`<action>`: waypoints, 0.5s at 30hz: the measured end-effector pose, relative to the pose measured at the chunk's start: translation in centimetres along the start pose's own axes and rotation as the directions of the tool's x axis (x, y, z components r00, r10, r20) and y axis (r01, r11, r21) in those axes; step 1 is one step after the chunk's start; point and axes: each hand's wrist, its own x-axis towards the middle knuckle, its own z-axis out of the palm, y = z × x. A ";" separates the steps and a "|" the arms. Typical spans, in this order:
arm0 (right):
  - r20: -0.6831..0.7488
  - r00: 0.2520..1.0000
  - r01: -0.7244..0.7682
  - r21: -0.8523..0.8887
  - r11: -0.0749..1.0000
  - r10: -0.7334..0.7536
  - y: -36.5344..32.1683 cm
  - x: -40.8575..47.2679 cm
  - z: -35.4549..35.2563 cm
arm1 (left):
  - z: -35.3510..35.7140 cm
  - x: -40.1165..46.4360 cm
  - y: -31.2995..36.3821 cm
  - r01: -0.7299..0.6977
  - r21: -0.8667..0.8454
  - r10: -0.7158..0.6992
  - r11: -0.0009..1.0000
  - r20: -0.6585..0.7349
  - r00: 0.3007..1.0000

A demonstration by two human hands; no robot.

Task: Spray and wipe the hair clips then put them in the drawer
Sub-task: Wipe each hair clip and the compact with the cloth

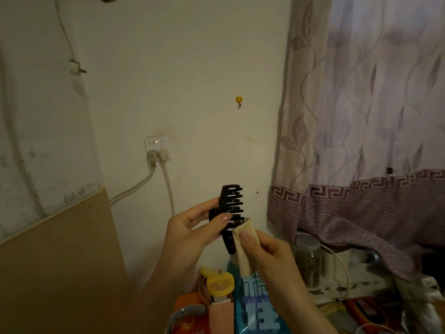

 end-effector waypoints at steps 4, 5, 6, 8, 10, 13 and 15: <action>-0.007 0.999 -0.053 -0.013 0.999 0.053 0.0 0.0 -0.7 | -0.4 -0.1 -0.3 0.064 -0.070 -0.064 0.995 0.010 0.998; -0.018 0.998 -0.063 0.008 0.998 0.063 -0.3 0.2 -1.0 | -0.4 -0.2 -0.4 0.083 -0.076 -0.081 0.994 0.025 0.996; -0.033 0.997 -0.066 0.033 0.997 0.067 -0.7 0.5 -1.3 | -0.4 -0.3 -0.4 0.102 -0.073 -0.099 0.992 0.049 0.994; -0.086 0.995 -0.052 0.045 0.998 0.056 -1.6 1.2 -1.9 | -0.3 -0.5 -0.6 0.136 -0.034 -0.132 0.990 0.110 0.985; -0.125 0.992 -0.026 0.030 0.999 0.030 -2.6 1.8 -2.2 | -0.1 -0.7 -0.8 0.148 0.025 -0.150 0.989 0.161 0.976; -0.097 0.995 -0.006 0.041 0.999 0.010 -3.2 2.0 -2.0 | 0.2 -0.7 -1.0 0.133 0.040 -0.138 0.990 0.173 0.975; -0.058 0.998 -0.013 0.051 0.999 0.016 -3.0 1.8 -1.6 | 0.3 -0.6 -1.1 0.115 0.009 -0.115 0.993 0.142 0.983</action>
